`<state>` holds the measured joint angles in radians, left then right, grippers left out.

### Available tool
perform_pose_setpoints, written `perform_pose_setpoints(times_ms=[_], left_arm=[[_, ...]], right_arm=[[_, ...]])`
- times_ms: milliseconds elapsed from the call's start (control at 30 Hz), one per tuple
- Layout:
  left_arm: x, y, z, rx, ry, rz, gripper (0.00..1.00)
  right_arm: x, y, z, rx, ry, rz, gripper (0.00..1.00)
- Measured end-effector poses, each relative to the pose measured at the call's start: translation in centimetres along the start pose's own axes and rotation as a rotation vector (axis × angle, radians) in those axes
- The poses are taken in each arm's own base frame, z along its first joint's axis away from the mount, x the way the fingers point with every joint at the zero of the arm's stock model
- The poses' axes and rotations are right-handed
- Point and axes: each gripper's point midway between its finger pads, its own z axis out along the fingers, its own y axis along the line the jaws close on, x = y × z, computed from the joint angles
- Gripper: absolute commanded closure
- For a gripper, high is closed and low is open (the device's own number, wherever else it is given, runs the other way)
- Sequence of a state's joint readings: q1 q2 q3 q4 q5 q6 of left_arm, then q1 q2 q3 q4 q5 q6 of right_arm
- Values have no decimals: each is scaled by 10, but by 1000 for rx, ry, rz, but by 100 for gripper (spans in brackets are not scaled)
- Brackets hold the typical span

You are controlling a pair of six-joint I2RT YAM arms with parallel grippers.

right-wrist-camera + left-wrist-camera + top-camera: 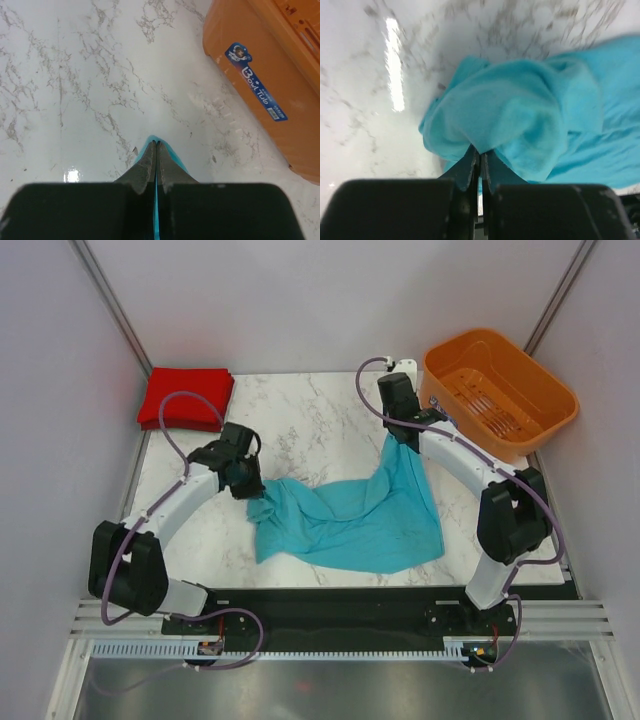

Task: Fold and stack the t-shirts
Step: Flatten the tshirt out

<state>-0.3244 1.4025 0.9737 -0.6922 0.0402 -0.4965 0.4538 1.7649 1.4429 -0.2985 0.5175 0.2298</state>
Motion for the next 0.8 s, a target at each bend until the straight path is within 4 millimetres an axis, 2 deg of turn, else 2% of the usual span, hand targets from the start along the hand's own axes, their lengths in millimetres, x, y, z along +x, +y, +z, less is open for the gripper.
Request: perform_pose_setpoints(times_ms=[133,200,267,300,333,367,400,433,500,633,733,800], left_arm=[[-60,0,-21,-86,-146,15,96],[-88,7,-24,-153,-190,18,96],[-104,18,-17,-214,-193,19,91],[-109,25,-13,-248,-179,19,85],[-113,32,-7,-277,-162,24,61],[-117,39,-1,-307,-145,36,52],[-120,43,3,-325,-130,37,45],[-122,47,5,-343,-121,38,44],[-124,49,5,-355,-108,36,42],[-123,42,-10,-319,-122,30,42],[-110,30,-22,-219,-143,13,42],[-88,23,-28,-141,-131,-2,43]], right_arm=[[-14,-11,15,31,-17,8,100],[-24,-12,29,45,-29,10,100],[-28,-13,40,59,-32,8,100],[-28,-14,46,66,-29,2,100],[-27,-14,50,71,-25,-3,95],[-27,-14,52,76,-23,-5,91],[-25,-14,54,78,-17,-10,88],[-24,-14,54,79,-13,-12,80],[-22,-14,52,80,-2,-9,75],[-18,-12,40,57,37,30,66],[-20,-8,13,6,49,123,57],[-15,-7,-17,-42,61,194,56]])
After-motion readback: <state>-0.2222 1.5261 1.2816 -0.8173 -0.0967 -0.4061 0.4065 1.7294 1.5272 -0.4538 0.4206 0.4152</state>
